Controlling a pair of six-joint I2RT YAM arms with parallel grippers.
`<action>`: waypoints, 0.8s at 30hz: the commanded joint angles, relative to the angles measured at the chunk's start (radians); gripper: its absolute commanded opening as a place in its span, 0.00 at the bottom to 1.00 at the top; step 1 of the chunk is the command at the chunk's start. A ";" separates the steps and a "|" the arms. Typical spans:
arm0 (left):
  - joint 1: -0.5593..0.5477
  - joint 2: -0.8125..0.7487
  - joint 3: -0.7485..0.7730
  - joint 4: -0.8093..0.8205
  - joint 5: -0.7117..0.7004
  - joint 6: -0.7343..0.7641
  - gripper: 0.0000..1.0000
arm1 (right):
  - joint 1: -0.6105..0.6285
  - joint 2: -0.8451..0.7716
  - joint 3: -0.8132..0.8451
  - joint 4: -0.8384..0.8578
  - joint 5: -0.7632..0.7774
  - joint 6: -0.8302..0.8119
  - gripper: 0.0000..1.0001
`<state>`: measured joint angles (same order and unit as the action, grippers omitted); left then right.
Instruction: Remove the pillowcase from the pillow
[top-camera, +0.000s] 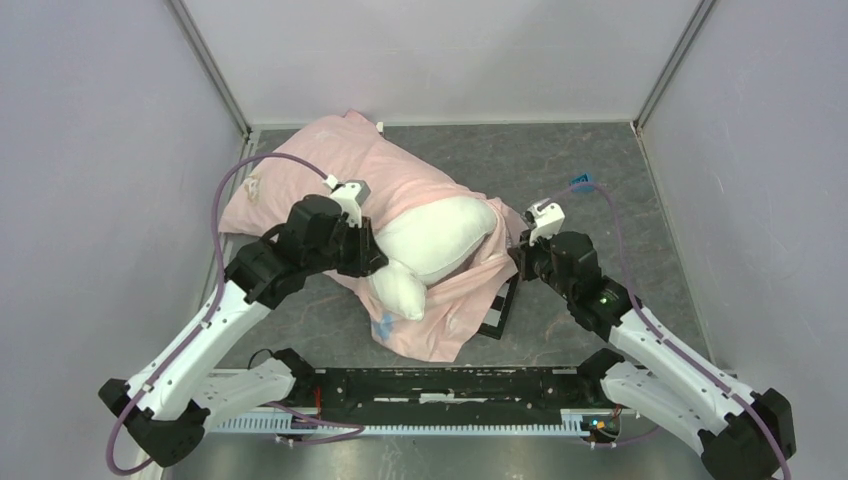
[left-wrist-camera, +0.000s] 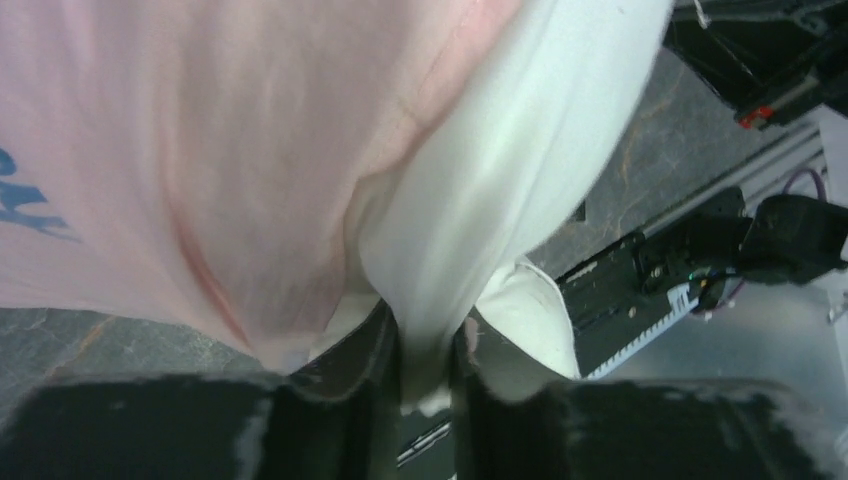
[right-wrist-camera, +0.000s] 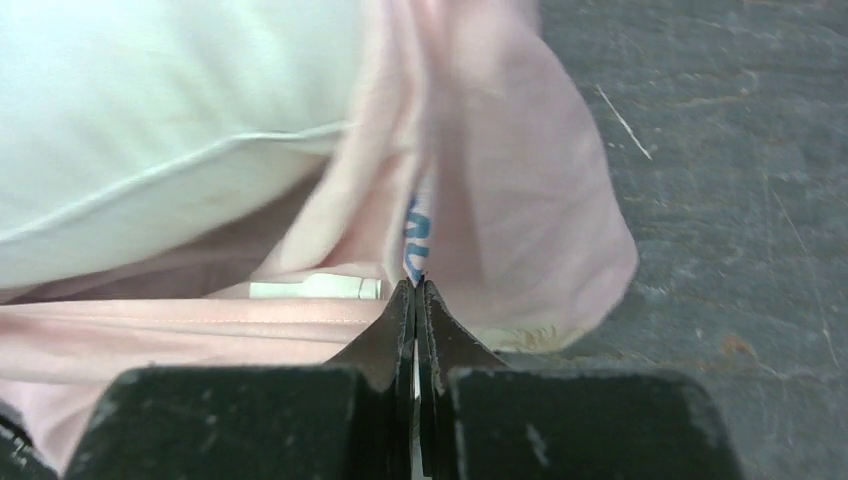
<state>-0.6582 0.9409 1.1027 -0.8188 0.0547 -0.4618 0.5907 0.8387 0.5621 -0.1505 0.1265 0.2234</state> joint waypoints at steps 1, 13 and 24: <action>0.004 -0.004 0.135 -0.039 0.137 0.106 0.36 | -0.028 -0.032 -0.027 0.117 -0.145 -0.054 0.00; -0.480 0.272 0.515 -0.182 -0.405 0.181 0.76 | -0.028 0.006 0.056 0.095 -0.182 -0.042 0.00; -0.704 0.817 0.853 -0.246 -0.796 0.401 0.89 | -0.028 -0.141 -0.145 0.093 -0.026 0.098 0.00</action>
<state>-1.3537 1.6897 1.8641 -1.0168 -0.6067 -0.1825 0.5674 0.7757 0.5045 -0.1036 0.0242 0.2485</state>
